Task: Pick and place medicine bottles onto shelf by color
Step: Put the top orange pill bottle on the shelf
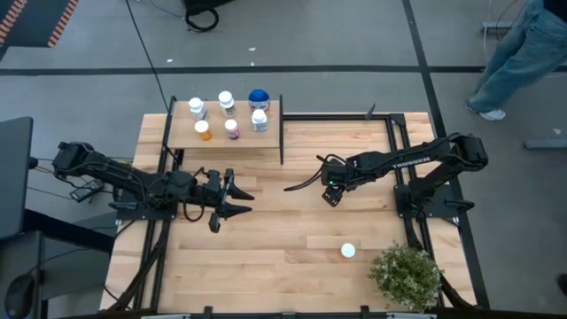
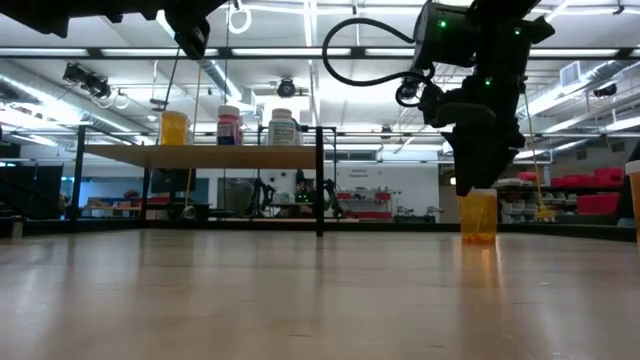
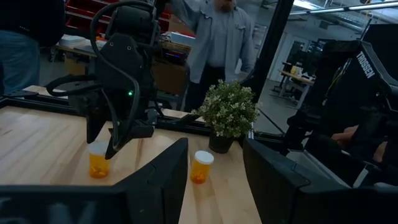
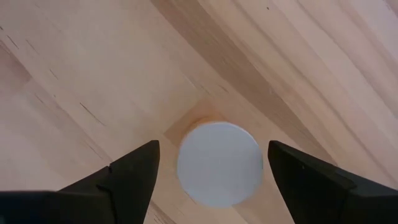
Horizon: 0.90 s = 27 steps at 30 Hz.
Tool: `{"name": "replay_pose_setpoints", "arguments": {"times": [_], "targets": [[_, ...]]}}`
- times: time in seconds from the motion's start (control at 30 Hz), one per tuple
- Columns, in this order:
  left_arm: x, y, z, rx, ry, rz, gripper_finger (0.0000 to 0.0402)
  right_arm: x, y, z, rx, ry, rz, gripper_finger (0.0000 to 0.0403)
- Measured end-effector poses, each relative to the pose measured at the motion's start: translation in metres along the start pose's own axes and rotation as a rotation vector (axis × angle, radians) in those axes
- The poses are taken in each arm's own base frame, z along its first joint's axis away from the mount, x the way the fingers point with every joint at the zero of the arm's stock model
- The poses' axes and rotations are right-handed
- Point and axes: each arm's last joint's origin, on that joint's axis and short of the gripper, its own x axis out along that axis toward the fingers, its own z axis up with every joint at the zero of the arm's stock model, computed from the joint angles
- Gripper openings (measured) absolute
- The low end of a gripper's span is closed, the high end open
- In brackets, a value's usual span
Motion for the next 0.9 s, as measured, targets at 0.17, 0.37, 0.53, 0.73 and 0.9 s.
{"name": "replay_pose_setpoints", "arguments": {"times": [0.17,0.37,0.53,0.73,0.9], "targets": [[0.0000,-0.0001,0.0000,0.000,0.000,0.000,0.0162,0.0000,0.0000,0.0000,0.000,0.000,0.000,0.0306],[0.0000,0.0000,0.0000,0.000,0.000,0.000,0.0162,0.0000,0.0000,0.0000,0.000,0.000,0.000,0.0306],[0.0000,0.0000,0.0000,0.000,0.000,0.000,0.0162,0.0000,0.0000,0.0000,0.001,0.000,0.000,0.0306],[0.0000,0.0000,0.0000,0.000,0.000,0.000,0.0162,0.0000,0.0000,0.0000,0.009,0.001,0.001,0.0306],[0.0000,0.0000,0.0000,0.000,0.000,0.000,0.0162,0.0000,0.0004,-0.0003,0.010,0.009,0.011,0.0306]]}}
